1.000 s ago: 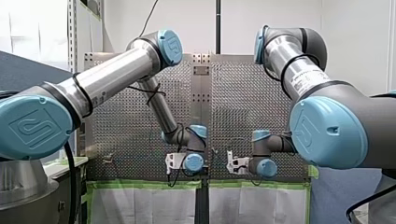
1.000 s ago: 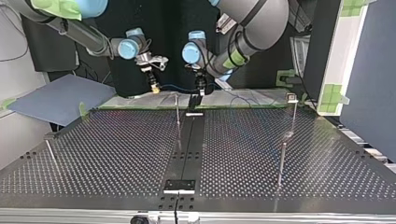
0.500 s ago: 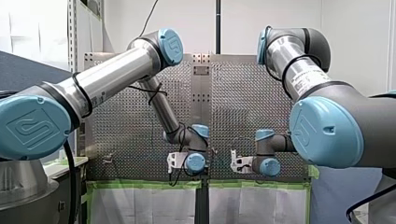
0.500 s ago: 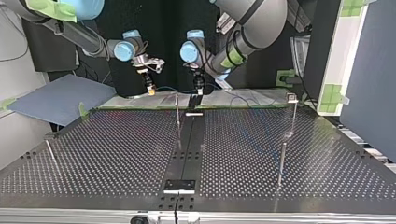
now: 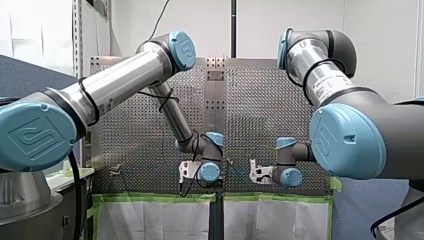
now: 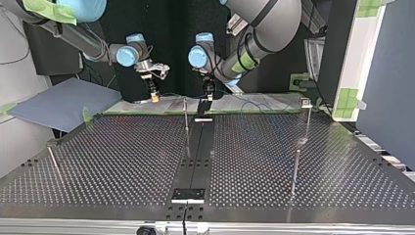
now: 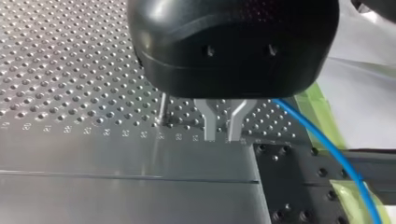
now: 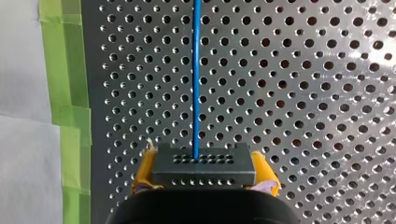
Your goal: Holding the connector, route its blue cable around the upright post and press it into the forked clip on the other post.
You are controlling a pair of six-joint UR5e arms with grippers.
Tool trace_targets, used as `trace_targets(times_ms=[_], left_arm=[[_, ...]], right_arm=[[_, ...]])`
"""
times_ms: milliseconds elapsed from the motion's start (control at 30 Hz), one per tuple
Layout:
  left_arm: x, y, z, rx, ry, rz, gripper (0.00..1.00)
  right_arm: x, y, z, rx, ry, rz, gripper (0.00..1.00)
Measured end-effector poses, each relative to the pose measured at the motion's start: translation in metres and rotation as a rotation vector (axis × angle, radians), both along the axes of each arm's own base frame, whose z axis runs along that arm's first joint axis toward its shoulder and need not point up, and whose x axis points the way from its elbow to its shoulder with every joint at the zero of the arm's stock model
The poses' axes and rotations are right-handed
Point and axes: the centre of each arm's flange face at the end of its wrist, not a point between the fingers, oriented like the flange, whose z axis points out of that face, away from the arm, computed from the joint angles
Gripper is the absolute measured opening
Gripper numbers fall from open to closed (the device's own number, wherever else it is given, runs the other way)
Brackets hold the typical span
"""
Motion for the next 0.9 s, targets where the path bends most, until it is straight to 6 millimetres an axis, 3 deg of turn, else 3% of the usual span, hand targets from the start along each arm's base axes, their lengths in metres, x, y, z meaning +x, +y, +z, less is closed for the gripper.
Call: trace_targets(times_ms=[900], left_arm=[[-0.014, -0.002, -0.004, 0.125, 0.061, -0.032, 0.15]], right_arm=[[-0.012, -0.002, -0.004, 0.024, 0.061, -0.019, 0.00]])
